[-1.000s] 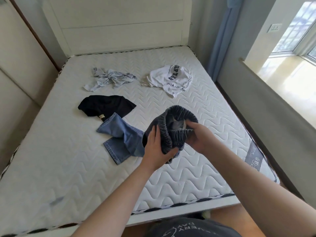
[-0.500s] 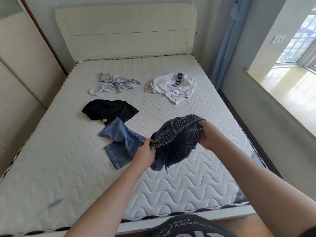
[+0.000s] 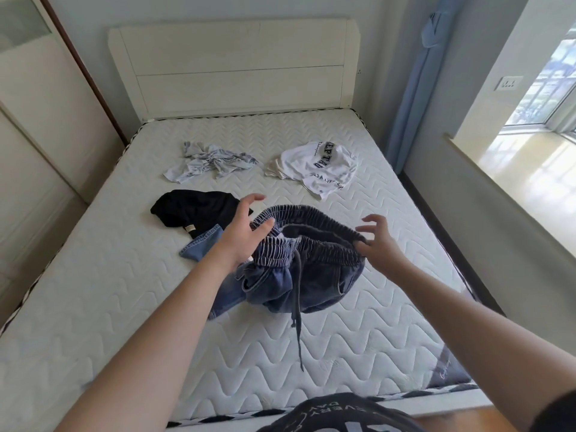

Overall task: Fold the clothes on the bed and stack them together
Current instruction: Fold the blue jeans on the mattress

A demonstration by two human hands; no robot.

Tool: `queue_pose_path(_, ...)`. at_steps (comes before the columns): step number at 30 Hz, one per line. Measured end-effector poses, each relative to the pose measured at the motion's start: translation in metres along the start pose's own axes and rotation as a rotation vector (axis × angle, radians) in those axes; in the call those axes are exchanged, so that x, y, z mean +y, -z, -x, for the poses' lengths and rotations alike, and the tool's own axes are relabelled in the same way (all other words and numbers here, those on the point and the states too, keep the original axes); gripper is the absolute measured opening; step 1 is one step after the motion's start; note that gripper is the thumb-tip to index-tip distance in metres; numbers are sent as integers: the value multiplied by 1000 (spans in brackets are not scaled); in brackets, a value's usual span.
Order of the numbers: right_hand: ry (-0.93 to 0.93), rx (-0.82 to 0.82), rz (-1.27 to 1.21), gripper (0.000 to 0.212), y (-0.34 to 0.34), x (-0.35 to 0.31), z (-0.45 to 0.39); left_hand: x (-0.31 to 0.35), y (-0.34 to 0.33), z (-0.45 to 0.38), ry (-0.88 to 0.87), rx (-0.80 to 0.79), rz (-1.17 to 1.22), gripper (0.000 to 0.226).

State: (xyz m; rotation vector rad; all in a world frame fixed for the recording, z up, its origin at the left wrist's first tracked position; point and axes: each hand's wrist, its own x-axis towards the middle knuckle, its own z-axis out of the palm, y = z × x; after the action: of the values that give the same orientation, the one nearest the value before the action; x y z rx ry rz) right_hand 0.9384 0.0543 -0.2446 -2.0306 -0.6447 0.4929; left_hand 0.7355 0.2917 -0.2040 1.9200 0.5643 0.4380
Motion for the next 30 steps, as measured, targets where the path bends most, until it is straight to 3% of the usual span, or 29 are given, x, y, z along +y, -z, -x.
queue_pose_path(4,270,66,277,26,-6,9,4,3,3,-4,-101,7,-41,13)
queue_pose_path(7,507,-47,456,16,-9,16,5,11,3,-1,-78,-35,48,19)
queue_pose_path(9,500,-110,497,16,-11,18,7,13,4,0,-92,-61,91,26)
queue_pose_path(13,420,-241,665,46,-17,27,8,14,3,-3,-129,-73,148,40)
queue_pose_path(16,397,-223,700,34,-20,33,8,17,4,-3,-123,-61,110,44)
queue_pose_path(21,332,-131,511,21,-5,30,4,20,30,-8,-150,-211,-394,34)
queue_pose_path(26,382,-79,532,11,34,11,-14,17,61,-15,-241,-395,-1043,75)
queue_pose_path(30,422,-43,550,18,57,-11,-23,13,73,-15,-345,-423,-1280,49)
